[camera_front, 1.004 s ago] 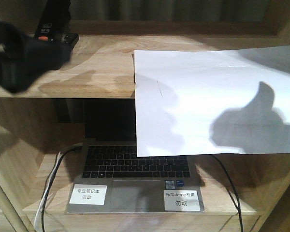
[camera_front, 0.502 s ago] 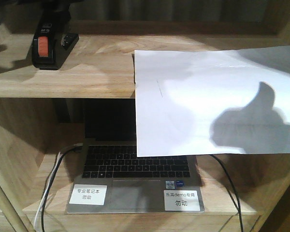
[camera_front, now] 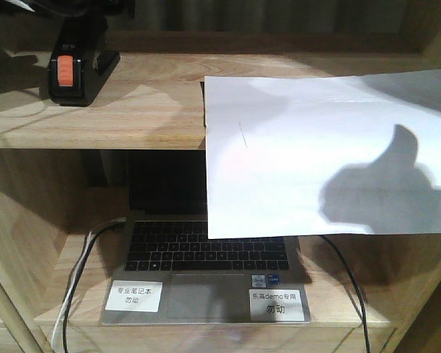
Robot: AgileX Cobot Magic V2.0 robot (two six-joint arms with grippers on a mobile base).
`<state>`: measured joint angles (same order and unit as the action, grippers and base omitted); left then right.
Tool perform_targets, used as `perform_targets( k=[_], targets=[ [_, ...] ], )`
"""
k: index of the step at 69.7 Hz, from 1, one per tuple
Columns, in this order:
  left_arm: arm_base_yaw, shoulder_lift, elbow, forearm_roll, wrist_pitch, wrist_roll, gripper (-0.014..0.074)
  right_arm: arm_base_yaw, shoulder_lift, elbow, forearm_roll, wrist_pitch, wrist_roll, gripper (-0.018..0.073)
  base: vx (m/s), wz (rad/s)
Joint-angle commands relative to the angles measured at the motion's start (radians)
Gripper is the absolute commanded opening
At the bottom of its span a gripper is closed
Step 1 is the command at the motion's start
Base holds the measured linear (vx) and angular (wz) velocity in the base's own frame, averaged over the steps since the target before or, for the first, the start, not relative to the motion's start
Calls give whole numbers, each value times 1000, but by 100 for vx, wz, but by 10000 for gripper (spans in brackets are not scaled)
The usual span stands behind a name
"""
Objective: Grab stapler and paper to desk for stapling
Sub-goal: 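Close the left gripper on the black stapler and lift it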
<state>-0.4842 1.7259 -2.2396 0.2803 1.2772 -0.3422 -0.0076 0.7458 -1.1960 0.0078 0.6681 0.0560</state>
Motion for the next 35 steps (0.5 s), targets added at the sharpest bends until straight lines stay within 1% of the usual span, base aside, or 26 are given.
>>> perform_targets(
  k=[1,10,25,35],
  targets=[
    [16,-22,-30,-7,-32,-12,633,-4,5,-24,-8,-69,-6,480,0,0],
    [34,-6,-28,-14,-32,-12,624,-4,5,-24,-8,-69,-6,480,0,0],
    [34,9,-28,-12,-32,-10,601,-4,5,-24,-8,-68,-6,480,0,0],
    [34,14,-28,-14,-32,-10,568,-4,5,-24,-8,-68,-6,480,0,0]
  ],
)
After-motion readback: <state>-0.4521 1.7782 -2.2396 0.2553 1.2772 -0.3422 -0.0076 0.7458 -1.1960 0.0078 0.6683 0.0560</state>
